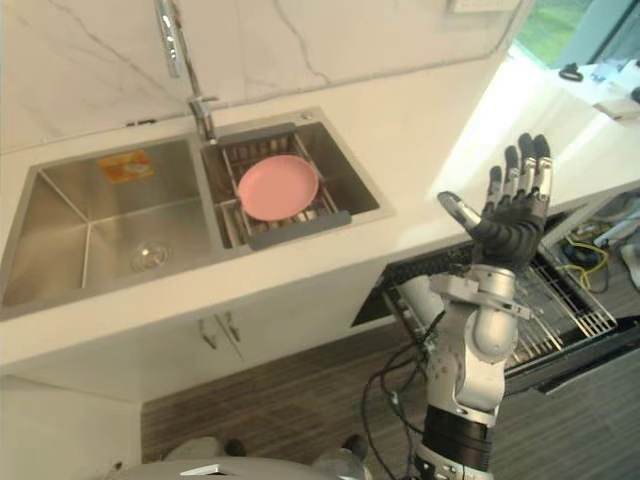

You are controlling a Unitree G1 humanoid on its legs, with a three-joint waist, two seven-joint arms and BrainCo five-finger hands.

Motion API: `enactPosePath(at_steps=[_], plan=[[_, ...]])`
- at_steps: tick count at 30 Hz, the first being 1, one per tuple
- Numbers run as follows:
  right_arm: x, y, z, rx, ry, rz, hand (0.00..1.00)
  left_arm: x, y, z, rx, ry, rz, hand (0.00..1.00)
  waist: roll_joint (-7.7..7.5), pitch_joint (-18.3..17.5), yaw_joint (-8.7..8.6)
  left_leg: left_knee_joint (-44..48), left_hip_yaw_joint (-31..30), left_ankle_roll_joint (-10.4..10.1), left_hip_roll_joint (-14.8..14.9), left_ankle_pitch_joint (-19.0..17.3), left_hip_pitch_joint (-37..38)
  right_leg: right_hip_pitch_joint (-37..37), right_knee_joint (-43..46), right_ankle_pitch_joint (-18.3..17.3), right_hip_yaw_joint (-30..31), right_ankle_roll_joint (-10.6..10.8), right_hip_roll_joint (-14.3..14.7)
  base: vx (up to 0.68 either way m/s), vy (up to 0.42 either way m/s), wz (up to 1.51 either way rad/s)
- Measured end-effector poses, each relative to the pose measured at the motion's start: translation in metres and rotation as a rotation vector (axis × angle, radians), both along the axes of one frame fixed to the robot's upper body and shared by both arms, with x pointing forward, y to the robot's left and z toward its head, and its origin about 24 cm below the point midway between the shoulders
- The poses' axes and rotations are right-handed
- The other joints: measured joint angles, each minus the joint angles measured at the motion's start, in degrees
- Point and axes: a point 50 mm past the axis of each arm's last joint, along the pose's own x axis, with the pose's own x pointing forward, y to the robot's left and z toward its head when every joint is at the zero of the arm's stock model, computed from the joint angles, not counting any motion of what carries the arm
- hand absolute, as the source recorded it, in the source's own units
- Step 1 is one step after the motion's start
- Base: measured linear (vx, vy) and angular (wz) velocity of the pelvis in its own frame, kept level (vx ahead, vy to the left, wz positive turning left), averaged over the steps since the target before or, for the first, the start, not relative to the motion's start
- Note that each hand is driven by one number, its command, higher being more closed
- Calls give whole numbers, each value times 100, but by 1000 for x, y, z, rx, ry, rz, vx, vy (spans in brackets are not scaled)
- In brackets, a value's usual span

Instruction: Walk over to the sink, pick up the cup, carry it to the dishwasher, place the cup inside the dishwasher, then close the dishwasher door

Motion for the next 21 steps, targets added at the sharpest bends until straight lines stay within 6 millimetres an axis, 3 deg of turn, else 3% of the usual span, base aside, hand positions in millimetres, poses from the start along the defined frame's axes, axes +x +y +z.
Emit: enactPosePath(at_steps=[2,3,4,6,8,9,10,11,13,16,21], plan=[[-7,-1,-10,38,5,-17,0,6,6,2,29,-5,-53,0,-101,34,-209,-206,-335,50,59,144,289,-562,1456,-162,1163,-10,-139,113,150,53],[-9,-2,-13,44,10,-21,0,9,9,3,39,-12,-63,0,-109,46,-265,-250,-421,9,81,209,355,-568,1560,-442,1327,20,-71,143,2,88],[-12,-2,-15,41,11,-29,0,19,15,5,62,-34,-63,0,-225,-10,-329,-285,-569,-29,153,249,390,-558,1451,-913,1593,-7,161,86,-111,83],[-14,-1,-8,29,-16,-30,0,36,19,8,80,-77,-67,0,-314,-53,-348,-280,-787,-89,230,285,372,-541,865,-1209,1818,-94,548,44,-182,70],[-17,0,-2,7,-54,-40,0,50,20,13,96,-132,-76,0,-339,-69,-358,-149,-978,-239,280,219,265,-478,-55,-918,2210,-315,809,63,-183,59],[-18,1,-1,-2,-61,-44,0,55,26,16,117,-149,-81,0,-478,-60,-364,21,-1079,-410,240,15,182,-378,-302,-285,2524,70,814,76,-215,52],[-19,1,-1,-1,-58,-49,0,56,24,16,111,-148,-80,0,-309,-67,-315,163,-1140,-528,436,-167,194,-213,-367,-433,2531,205,969,81,-229,40],[-19,0,0,2,-59,-53,0,54,22,15,105,-142,-69,0,-270,-56,-295,171,-1147,-577,535,-199,217,-150,-427,-494,2476,191,1057,162,-232,18],[-22,-1,6,-4,-79,-68,0,48,20,12,94,-119,-32,0,8,-220,-273,35,-1124,-768,844,-124,280,91,-758,-450,2229,98,1328,165,-181,21],[-16,3,10,-22,-69,-44,0,44,26,13,120,-113,18,0,42,-367,-196,-140,-1079,-928,1034,-30,354,295,-1191,-281,2148,9,1570,124,-114,9],[-7,8,17,-149,-10,-50,0,42,21,12,121,-106,0,0,-113,-421,-149,119,-895,-974,1062,79,-54,284,-1298,-288,1816,-4,1552,43,-37,29]])
